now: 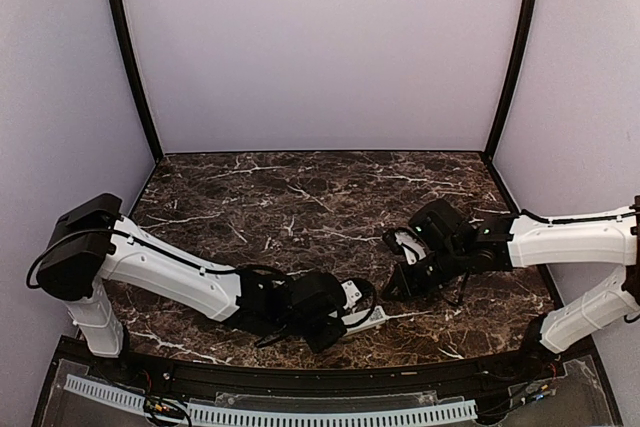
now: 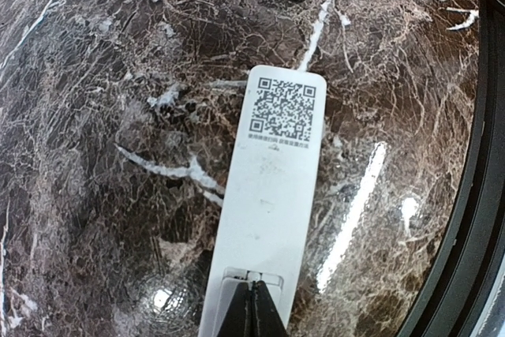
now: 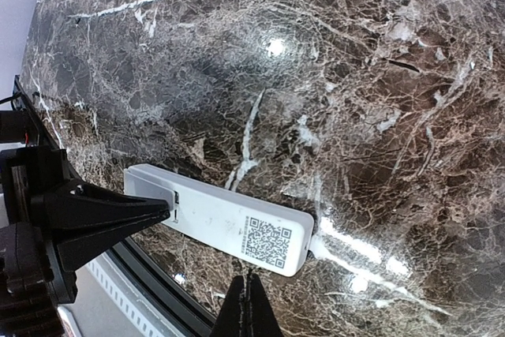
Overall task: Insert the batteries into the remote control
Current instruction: Press the battery cover onto the remote control.
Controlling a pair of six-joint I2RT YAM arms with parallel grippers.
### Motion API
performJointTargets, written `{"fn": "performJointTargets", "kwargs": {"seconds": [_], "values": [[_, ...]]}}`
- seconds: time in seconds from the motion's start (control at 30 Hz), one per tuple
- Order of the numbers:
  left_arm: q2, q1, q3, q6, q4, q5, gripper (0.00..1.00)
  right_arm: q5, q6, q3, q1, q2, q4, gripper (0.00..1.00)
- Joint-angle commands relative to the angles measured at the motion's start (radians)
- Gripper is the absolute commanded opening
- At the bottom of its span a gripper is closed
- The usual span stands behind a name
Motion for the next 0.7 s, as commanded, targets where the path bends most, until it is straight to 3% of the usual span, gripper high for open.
{"fn": "performJointTargets", "kwargs": {"seconds": [0.0,0.27,0.5,0.67], "values": [[0.044,0.001,0.011,-0.047,-0.08,0.059,0.0,-0.001,-0.004,-0.013,-0.006,-0.001,0.02,0.0],[0.013,0.001,0.013,-0.055,-0.108,0.045,0.0,0.007,-0.007,0.005,-0.006,-0.002,-0.001,0.0],[-0.177,0.001,0.009,-0.002,-0.07,0.008,0.06,0.073,-0.023,0.052,-0.007,0.007,-0.079,0.0],[-0.259,0.001,-0.056,-0.089,-0.24,-0.041,0.01,0.16,-0.02,0.083,-0.02,0.057,-0.153,0.0]]}}
